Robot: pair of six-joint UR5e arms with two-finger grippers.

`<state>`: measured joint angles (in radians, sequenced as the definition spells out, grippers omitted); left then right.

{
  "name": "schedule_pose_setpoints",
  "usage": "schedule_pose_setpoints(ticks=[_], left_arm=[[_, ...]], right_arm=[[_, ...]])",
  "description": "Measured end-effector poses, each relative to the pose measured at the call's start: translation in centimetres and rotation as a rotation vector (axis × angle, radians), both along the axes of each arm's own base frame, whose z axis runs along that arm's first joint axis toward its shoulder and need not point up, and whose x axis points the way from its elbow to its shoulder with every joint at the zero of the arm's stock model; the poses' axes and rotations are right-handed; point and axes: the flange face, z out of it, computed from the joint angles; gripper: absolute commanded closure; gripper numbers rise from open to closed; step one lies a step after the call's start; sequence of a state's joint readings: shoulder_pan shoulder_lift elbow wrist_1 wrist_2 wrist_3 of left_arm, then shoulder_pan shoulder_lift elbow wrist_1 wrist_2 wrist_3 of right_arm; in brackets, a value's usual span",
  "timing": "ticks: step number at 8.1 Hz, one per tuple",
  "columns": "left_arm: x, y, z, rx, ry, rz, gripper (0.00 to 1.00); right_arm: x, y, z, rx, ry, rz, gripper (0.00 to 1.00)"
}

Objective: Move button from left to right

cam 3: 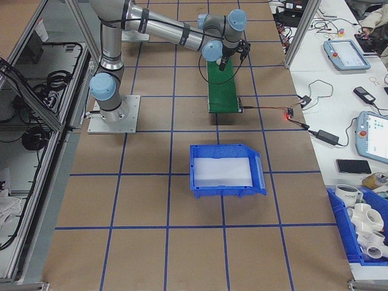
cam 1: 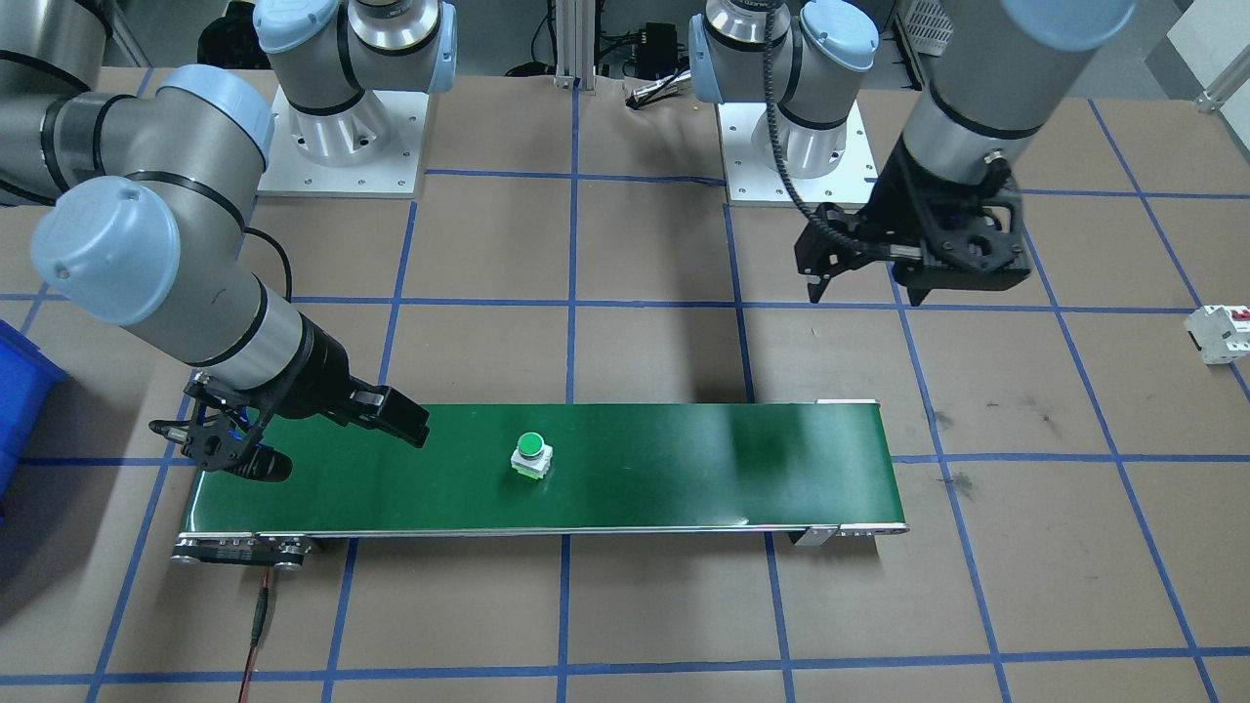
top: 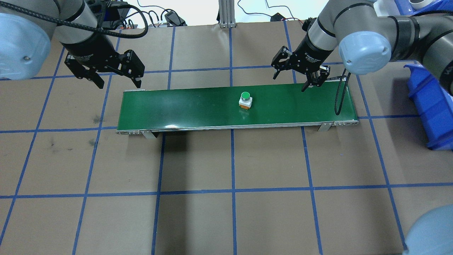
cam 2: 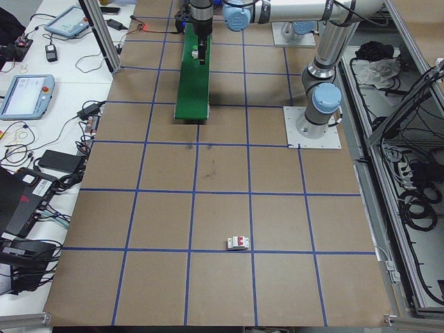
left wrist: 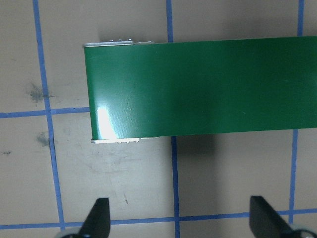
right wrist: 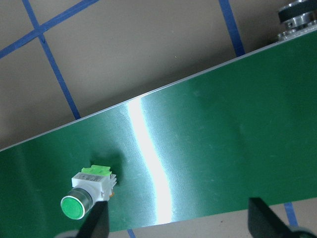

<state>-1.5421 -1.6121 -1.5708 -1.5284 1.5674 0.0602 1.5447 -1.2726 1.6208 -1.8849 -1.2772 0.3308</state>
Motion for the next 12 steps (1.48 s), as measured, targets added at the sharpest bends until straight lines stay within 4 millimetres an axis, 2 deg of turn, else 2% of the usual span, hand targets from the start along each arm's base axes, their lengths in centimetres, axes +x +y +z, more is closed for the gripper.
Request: schedule_pose_setpoints(ticks=[5, 9, 12], left_arm=[[-0.9, 0.8, 0.4, -0.013, 0.000, -0.023, 0.00], [-0.9, 0.7, 0.9, -0.036, -0.001, -0.019, 0.00], [-0.9, 0.7, 1.0, -0.040, -0.001, -0.017, 0.00]], right_arm=[[0.1, -1.1, -2.5, -0.020, -0.012, -0.018, 0.00], [0.3, -1.2, -3.0, -0.012, -0.032, -0.022, 0.00], [0.1, -1.5, -5.0, 0.019, -0.015, -0.018, 0.00]])
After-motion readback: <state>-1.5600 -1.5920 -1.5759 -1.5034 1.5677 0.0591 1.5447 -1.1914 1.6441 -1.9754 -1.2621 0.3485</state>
